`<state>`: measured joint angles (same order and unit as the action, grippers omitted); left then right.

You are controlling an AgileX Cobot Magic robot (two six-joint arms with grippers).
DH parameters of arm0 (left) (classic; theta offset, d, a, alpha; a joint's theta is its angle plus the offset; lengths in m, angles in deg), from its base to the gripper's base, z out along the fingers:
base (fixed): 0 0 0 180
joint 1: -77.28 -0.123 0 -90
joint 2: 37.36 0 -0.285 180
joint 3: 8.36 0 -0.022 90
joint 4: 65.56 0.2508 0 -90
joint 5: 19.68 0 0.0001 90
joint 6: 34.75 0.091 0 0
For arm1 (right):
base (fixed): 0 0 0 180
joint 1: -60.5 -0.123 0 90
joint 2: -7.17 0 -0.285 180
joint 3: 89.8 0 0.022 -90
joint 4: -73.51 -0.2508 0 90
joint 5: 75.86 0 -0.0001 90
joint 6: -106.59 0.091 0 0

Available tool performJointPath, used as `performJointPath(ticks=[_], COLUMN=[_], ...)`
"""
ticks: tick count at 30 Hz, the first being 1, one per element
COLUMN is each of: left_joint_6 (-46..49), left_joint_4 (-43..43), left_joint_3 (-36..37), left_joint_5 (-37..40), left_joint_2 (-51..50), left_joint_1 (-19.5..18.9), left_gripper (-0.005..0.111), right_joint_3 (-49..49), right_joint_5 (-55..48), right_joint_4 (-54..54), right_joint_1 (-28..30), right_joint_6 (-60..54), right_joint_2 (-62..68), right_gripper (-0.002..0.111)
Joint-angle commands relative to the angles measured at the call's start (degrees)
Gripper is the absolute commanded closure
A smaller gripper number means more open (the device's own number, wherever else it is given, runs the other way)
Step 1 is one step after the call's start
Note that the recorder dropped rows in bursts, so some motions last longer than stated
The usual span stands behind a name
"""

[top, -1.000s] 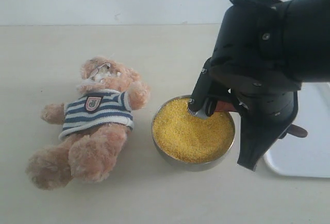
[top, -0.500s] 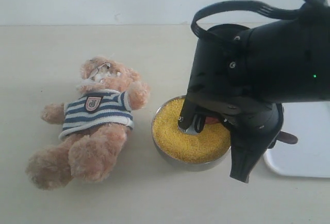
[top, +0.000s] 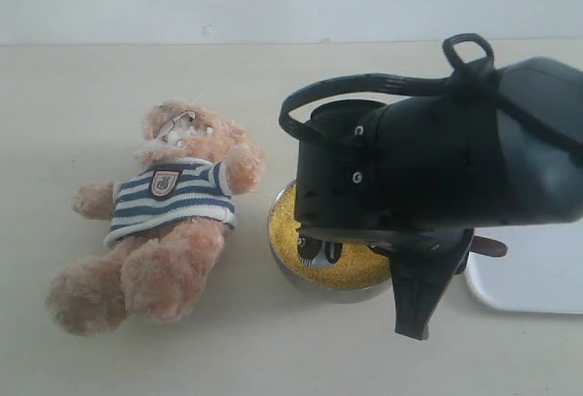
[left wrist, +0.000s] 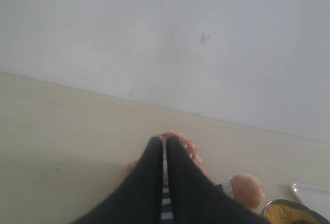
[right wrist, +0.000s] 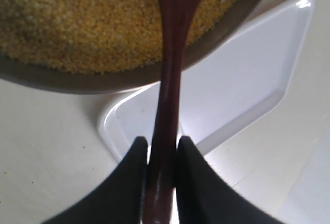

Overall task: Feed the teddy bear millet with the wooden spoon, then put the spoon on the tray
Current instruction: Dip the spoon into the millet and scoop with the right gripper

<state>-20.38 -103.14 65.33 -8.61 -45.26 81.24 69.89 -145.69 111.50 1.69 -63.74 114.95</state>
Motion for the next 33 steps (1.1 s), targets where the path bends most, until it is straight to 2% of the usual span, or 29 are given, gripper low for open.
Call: performJointPath(ticks=[1, 23, 33], left_joint_6=[0.3, 0.3, 0.3], left_joint_4=[-0.6, -0.6, -0.6], left_joint_3=[0.3, 0.3, 0.3], left_joint_5=[-0.8, -0.8, -0.8], left_joint_2=[0.1, 0.1, 0.1], left_joint_1=[0.3, 0.3, 0.3], left_gripper=[0.103, 0.103, 0.103], right_joint_3=[-0.1, -0.1, 4.6], right_joint_5=[-0.1, -0.1, -0.1], right_joint_4=[0.0, -3.1, -7.2], right_joint_1=[-0.2, -0.2, -0.2], right_joint_6=[0.6, -0.1, -2.3], right_joint_2=[0.1, 0.1, 0.1], right_gripper=[0.109, 0.109, 0.109])
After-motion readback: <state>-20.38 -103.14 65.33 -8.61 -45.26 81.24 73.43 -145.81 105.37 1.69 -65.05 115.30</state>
